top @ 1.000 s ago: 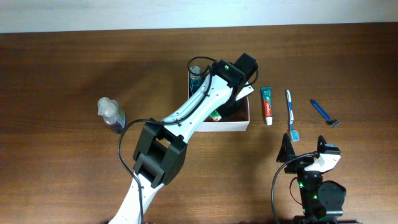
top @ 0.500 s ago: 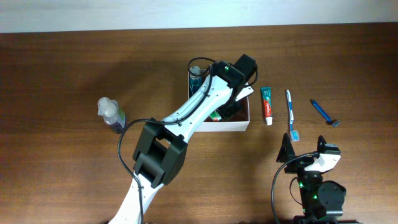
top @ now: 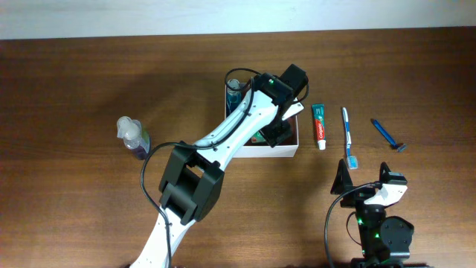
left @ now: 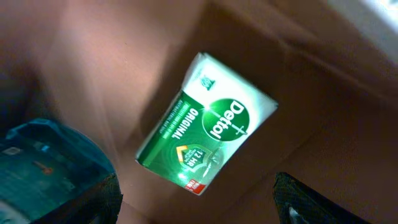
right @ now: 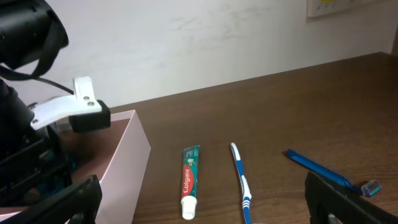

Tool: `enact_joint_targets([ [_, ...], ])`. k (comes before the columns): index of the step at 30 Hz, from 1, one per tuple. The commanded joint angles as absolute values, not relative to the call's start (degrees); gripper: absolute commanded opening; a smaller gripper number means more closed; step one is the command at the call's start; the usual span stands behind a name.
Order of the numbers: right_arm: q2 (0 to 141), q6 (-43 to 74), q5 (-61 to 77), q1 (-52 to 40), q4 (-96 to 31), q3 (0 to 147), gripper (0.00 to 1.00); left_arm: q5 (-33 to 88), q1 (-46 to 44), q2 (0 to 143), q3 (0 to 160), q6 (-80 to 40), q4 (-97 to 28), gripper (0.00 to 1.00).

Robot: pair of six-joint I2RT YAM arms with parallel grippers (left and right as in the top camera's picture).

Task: Pack container
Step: 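Lower the soap bar into the box and open the left gripper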

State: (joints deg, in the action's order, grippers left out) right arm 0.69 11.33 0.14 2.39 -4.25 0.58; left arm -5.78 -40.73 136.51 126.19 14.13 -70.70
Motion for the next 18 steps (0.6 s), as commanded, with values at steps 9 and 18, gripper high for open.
enact_joint_targets([
  [9, 0.21, 10.74, 0.67, 2.76, -4.54, 0.32, 0.99, -2.35, -40.34, 134.85, 158.17, 6.96, -78.83, 0.87],
  [18, 0.21, 10.74, 0.67, 2.74, -4.54, 0.32, 0.99, -9.65, -37.54, 133.95, 177.60, -5.23, -91.77, 0.93],
])
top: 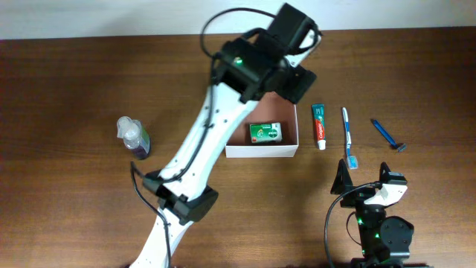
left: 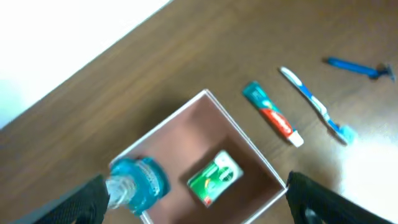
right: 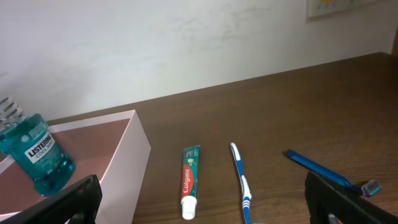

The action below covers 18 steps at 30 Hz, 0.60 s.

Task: Pack container
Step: 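Lower the soap bar into the box and open the left gripper, then move the left gripper back over the clear soap pump bottle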

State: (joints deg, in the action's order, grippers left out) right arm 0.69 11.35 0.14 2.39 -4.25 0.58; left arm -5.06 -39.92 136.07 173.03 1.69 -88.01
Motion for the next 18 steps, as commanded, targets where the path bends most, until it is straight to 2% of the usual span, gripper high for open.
enact_joint_targets([
  [1, 0.21, 10.74, 0.67, 2.76, -4.54, 0.32, 0.99, -10.66, -36.82, 133.73, 178.95, -5.91, -93.78, 0.93],
  [12, 0.21, 10.74, 0.67, 2.76, -4.54, 0.32, 0.99, -12.75, -27.20, 127.26, 179.22, -7.81, -96.71, 0.93],
  [18, 0.21, 10.74, 0.67, 2.76, -4.54, 0.32, 0.98, -12.93, -23.42, 120.53, 169.25, -7.68, -96.71, 0.93],
])
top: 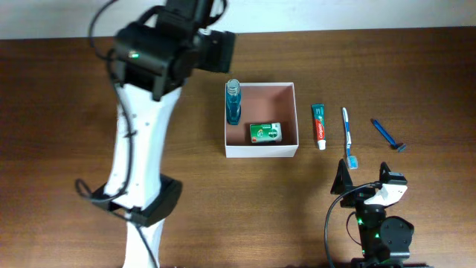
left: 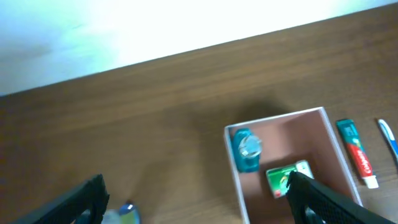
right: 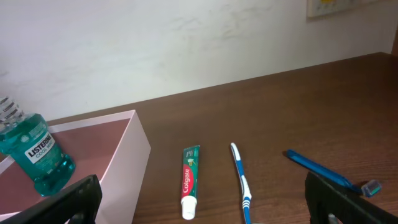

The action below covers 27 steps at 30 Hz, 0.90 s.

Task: Pack container
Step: 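Move the left gripper back over the clear soap pump bottle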

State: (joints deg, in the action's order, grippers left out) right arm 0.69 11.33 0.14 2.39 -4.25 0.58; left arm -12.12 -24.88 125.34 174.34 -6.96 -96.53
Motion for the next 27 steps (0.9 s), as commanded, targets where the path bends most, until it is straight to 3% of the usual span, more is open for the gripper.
enact_joint_targets([
  [1, 0.21, 10.74, 0.67, 2.76, -4.54, 0.32, 0.99, -12.97, -22.92, 119.15, 166.65, -7.68, -96.71, 0.93],
  [5, 0.21, 10.74, 0.67, 2.76, -4.54, 0.32, 0.99, -13.34, -20.10, 112.84, 153.73, -8.38, -96.71, 0.99],
  [10, 0.21, 10.74, 0.67, 2.76, -4.54, 0.32, 0.99, -13.32, -14.98, 107.70, 141.82, -12.49, -96.71, 0.99],
  [27, 0.21, 10.76, 0.67, 2.76, -4.54, 0.32, 0.99, -10.07, 1.19, 107.13, 124.22, -13.10, -93.58, 0.99],
])
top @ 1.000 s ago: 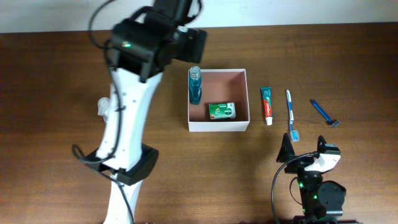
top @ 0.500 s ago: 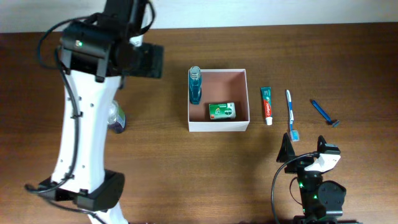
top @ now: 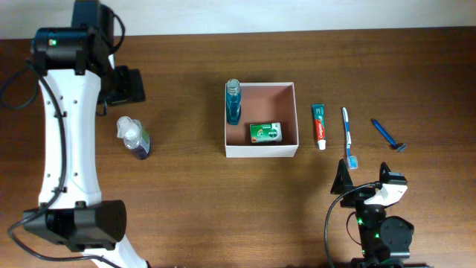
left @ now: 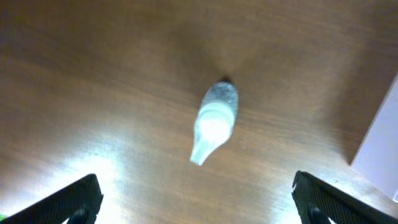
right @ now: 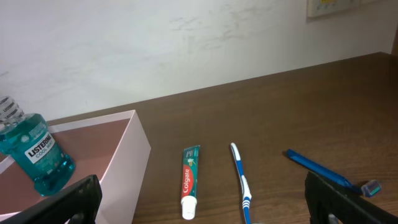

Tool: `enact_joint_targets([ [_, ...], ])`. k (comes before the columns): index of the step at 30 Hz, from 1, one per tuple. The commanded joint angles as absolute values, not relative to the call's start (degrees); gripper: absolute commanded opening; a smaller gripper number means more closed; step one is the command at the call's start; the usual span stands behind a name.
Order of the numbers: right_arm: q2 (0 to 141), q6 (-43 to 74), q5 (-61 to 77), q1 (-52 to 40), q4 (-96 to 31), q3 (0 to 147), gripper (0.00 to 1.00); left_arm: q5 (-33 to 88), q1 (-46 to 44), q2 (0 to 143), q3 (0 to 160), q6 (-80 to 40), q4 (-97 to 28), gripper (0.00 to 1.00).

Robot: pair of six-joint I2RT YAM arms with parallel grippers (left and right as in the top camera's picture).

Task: Pack container
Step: 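Move the left gripper back over the clear soap pump bottle, then lower the left gripper around the soap pump bottle's top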

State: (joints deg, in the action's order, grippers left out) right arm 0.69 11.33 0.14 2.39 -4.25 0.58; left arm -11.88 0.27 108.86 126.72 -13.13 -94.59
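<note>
A white box (top: 260, 152) at mid-table holds a blue mouthwash bottle (top: 233, 101) and a green soap packet (top: 265, 132). To its right lie a toothpaste tube (top: 319, 125), a toothbrush (top: 348, 138) and a blue razor (top: 387, 134). A small clear pump bottle (top: 132, 137) with purple liquid stands far left. My left gripper (top: 127, 85) hangs open just behind and above it; the bottle (left: 215, 118) shows from above between the wide-apart fingers. My right gripper (top: 364, 180) rests open near the front edge, facing the toothpaste (right: 189, 180).
A white wall runs along the back of the table. The left arm's white links (top: 63, 149) stretch down the left side. The right wrist view shows the box wall (right: 127, 168), the toothbrush (right: 240, 177) and the razor (right: 323, 169).
My left gripper was behind the box's left corner; it now hangs far to the left over the small pump bottle, still open. The right arm and all objects stayed put.
My left gripper was open low inside the box, over the green soap. Then it stood high behind the box, then off to the box's back left. Now it is above the pump bottle at the far left. Soap and mouthwash remain in the box.
</note>
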Motion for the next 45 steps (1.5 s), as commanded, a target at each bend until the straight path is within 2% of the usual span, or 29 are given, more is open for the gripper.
enact_joint_targets([
  [1, 0.21, 10.74, 0.67, 2.76, -4.54, 0.32, 0.99, -8.75, 1.32, 107.13, 123.07, -12.19, -92.68, 0.99],
  [4, 0.21, 10.74, 0.67, 2.76, -4.54, 0.32, 0.98, -5.74, 1.34, 107.13, 119.33, -9.96, -89.78, 0.99],
  [16, 0.21, 10.74, 0.67, 2.74, -4.54, 0.32, 0.99, -5.78, 1.30, 107.57, 103.88, -9.30, -79.55, 0.99],
  [31, 0.21, 10.74, 0.67, 2.76, -4.54, 0.32, 0.99, -5.76, 1.30, 108.01, 93.56, -5.02, -68.42, 0.98],
  [35, 0.21, 10.74, 0.67, 2.76, -4.54, 0.32, 0.98, -5.74, 1.30, 108.07, 92.66, -4.62, -67.64, 0.92],
  [38, 0.21, 10.74, 0.67, 2.76, -4.54, 0.32, 0.99, -5.76, 1.30, 108.09, 92.66, -4.62, -67.64, 0.91],
  [40, 0.21, 10.74, 0.67, 2.76, -4.54, 0.32, 0.99, -5.74, 1.30, 108.09, 92.66, -4.62, -67.66, 0.84],
  [45, 0.21, 10.74, 0.69, 2.74, -4.54, 0.32, 0.99, -5.74, 1.30, 108.25, 92.66, -4.64, -67.68, 0.83],
])
